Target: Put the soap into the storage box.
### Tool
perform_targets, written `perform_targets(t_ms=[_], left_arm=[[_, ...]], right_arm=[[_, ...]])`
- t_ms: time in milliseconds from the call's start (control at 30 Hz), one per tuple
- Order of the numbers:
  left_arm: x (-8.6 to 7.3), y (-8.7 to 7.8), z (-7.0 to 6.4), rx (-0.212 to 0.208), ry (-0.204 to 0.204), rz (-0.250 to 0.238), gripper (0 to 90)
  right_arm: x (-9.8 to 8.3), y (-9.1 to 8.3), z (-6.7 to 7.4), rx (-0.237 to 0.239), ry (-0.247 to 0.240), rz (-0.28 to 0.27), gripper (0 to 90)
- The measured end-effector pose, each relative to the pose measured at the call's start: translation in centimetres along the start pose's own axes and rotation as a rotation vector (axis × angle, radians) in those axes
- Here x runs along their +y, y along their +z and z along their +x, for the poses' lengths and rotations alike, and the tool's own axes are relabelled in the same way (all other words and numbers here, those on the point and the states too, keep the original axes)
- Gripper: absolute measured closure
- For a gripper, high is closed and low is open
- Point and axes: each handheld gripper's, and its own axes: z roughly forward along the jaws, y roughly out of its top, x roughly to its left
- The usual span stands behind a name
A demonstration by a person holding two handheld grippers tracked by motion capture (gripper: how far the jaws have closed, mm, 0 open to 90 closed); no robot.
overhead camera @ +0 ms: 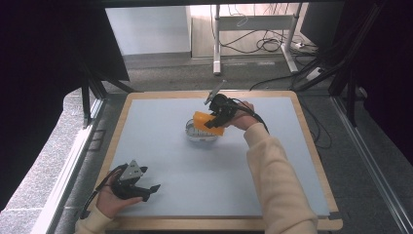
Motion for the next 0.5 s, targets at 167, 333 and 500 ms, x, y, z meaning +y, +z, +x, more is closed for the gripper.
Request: perform_targets(t_ms=[167, 333, 500], left_arm=[[0.0, -0.1, -0.1, 0.0, 0.002, -0.007, 19.1], [0.1, -0.1, -0.1, -0.001, 0.006, -0.005, 19.2], [0.1, -0.1, -0.1, -0.001, 0.005, -0.005, 19.2]], right_arm=[[0.4, 0.5, -0.1, 0.014, -0.016, -0.009, 61.3], [0.7, 1.0, -0.4, 0.02, -0.019, -0.003, 61.3], [0.8, 1.6, -0.8, 0.032, -0.019, -0.01, 61.4]])
